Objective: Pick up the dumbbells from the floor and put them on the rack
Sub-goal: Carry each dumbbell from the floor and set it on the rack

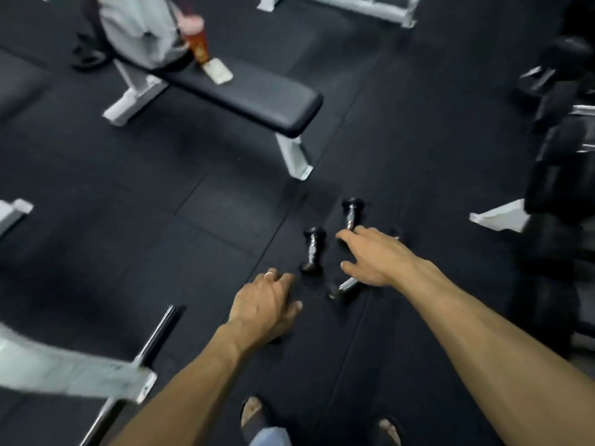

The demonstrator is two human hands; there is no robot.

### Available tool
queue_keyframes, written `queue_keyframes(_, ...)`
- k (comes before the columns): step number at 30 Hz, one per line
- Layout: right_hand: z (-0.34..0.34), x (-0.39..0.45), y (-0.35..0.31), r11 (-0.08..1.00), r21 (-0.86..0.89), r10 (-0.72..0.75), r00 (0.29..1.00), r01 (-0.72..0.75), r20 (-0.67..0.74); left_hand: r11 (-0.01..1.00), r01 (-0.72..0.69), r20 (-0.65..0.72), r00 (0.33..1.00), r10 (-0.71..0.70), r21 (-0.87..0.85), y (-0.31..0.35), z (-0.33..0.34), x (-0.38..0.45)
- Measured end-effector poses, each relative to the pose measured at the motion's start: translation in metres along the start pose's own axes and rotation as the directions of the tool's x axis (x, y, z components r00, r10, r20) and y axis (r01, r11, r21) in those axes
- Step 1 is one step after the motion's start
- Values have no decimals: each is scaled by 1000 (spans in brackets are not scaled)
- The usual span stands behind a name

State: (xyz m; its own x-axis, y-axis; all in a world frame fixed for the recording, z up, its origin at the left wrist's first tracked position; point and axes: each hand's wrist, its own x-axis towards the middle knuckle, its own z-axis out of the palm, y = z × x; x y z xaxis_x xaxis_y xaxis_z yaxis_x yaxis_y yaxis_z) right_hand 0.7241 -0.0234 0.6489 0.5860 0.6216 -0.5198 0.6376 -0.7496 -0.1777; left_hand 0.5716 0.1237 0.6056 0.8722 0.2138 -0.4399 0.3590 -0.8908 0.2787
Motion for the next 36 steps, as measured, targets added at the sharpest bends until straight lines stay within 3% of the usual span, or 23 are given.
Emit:
queue_keyframes(7, 106, 116, -55, 991, -59, -108, 971, 123, 215, 984, 155, 67, 986, -150, -87, -102, 102, 25)
queue_keyframes(15, 272, 276, -50, 965, -90, -202, 916, 246, 346, 917, 368, 159, 925, -344, -156, -172, 292, 116)
queue_keyframes(24, 419, 365, -14, 982, -24, -170, 931, 187, 323, 866, 445, 160, 894, -418, -227, -220, 446, 200)
queue_keyframes(36, 480, 426, -13, 960, 136, -268, 946, 246, 181, 846, 488, 225, 868, -443, -217, -242, 500, 243)
